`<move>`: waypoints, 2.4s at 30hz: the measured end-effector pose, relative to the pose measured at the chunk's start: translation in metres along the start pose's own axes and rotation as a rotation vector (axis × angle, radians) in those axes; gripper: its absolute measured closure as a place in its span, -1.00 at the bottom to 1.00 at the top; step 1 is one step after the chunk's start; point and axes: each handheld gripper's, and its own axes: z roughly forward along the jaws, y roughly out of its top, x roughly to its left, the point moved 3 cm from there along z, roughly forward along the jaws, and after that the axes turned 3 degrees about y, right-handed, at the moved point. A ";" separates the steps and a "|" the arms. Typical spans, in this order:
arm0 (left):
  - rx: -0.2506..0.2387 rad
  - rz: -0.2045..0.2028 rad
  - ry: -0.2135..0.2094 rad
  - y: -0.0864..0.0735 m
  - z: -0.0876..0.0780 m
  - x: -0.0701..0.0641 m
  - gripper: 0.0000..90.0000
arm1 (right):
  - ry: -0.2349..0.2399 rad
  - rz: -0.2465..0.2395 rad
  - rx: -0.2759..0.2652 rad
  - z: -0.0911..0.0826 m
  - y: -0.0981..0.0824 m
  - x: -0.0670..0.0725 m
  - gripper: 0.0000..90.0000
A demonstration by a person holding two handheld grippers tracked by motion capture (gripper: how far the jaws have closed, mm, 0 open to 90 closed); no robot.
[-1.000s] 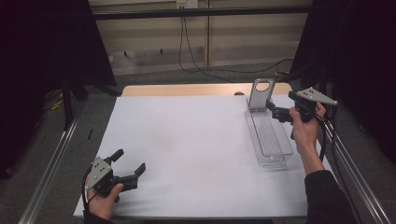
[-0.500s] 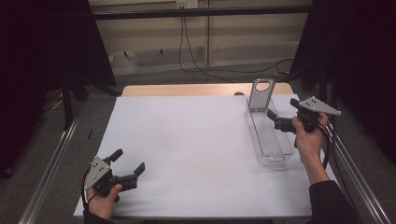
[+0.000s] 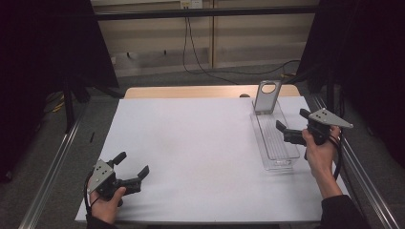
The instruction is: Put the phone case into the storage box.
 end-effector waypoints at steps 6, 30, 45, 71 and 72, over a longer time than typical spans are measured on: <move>-0.003 0.002 0.000 0.001 -0.001 0.000 -0.94 | 0.004 0.010 -0.005 -0.008 -0.004 0.006 -1.00; -0.002 0.010 -0.010 0.001 0.000 -0.005 -0.93 | -0.022 0.025 -0.022 -0.043 -0.031 0.024 -1.00; 0.006 0.016 -0.006 0.000 0.000 -0.006 -0.93 | -0.036 0.025 -0.030 -0.060 -0.048 0.037 -0.99; 0.013 0.018 0.016 -0.002 -0.011 -0.011 -0.93 | -0.089 0.045 -0.003 -0.091 -0.078 0.046 -0.96; 0.016 0.022 0.015 -0.002 -0.011 -0.011 -0.93 | -0.095 0.045 -0.008 -0.093 -0.079 0.046 -0.96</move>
